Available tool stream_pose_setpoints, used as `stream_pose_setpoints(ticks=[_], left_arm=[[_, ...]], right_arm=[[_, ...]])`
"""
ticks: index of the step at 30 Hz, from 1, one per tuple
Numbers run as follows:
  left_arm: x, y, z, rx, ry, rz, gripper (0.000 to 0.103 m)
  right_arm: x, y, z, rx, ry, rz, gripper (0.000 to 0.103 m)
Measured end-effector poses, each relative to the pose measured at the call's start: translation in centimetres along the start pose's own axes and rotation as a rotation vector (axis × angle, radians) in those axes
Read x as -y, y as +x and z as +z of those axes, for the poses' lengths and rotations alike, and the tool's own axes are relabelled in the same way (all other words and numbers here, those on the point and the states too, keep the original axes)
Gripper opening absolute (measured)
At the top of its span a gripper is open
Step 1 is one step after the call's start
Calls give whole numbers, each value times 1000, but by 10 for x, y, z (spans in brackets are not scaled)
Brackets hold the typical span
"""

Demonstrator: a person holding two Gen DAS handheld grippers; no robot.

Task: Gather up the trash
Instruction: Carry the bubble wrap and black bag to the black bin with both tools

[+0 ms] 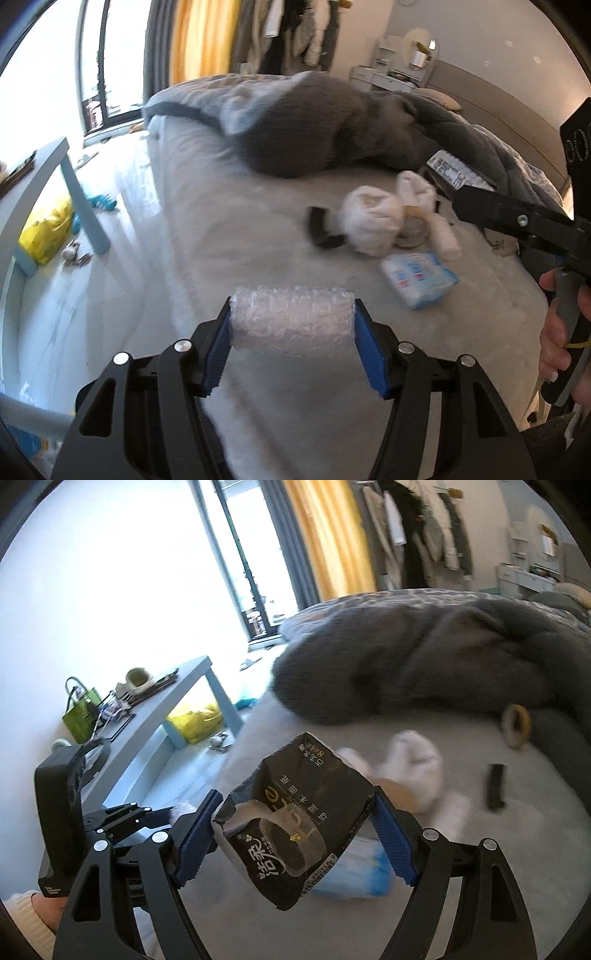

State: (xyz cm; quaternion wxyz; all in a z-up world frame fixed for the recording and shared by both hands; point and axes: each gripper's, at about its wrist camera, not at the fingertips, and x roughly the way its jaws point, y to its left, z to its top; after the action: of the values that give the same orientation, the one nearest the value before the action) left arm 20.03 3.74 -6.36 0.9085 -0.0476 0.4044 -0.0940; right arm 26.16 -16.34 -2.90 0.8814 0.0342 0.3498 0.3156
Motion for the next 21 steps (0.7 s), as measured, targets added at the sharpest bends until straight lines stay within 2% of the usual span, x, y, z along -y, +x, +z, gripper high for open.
stream_pose_setpoints(ticks=[9,15,21], left_arm=[[-75,-7,-22,-84,-116,106,64],[-119,-6,-45,-182,-198,144,64],[-150,-9,-66,-245,-258,159,64]], right_arm=[[-73,44,5,-63,-85,90,81],[-120,71,2,-110,-138,143,81],[-149,95,-5,-157,-157,171,81]])
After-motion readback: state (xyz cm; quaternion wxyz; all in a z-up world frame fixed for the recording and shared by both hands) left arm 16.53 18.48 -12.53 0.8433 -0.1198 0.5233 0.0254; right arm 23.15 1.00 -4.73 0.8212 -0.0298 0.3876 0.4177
